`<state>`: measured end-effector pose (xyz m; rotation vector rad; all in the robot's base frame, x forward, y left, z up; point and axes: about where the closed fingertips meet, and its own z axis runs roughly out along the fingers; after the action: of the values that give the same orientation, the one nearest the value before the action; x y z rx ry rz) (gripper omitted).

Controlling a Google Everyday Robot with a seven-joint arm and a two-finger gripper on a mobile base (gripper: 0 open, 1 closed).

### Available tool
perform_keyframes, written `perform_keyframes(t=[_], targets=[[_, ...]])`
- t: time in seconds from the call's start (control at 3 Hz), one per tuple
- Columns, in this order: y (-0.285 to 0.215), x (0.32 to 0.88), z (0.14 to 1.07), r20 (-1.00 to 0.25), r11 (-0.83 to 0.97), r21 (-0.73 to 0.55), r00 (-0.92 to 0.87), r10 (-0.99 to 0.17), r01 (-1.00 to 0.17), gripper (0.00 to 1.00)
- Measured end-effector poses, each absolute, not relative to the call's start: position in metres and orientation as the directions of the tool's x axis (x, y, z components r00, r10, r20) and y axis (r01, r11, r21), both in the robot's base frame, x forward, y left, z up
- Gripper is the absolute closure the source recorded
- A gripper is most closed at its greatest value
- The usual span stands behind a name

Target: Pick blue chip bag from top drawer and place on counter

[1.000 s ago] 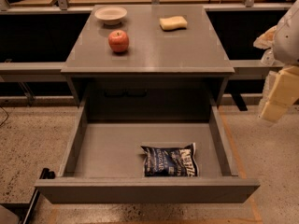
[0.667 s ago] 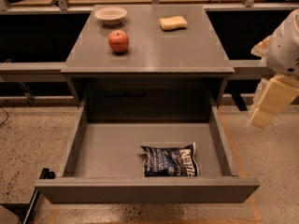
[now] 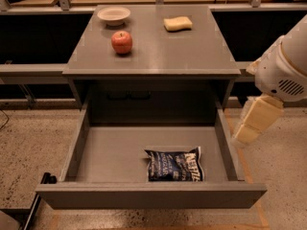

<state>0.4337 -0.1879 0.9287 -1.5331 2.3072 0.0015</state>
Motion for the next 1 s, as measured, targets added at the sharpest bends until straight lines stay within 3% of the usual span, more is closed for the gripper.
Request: perform_keyframes(t=[1.0], targets=[[-0.107, 0.455, 0.864, -0.405, 0.441, -0.086, -0.373, -0.835, -0.893, 0.0]])
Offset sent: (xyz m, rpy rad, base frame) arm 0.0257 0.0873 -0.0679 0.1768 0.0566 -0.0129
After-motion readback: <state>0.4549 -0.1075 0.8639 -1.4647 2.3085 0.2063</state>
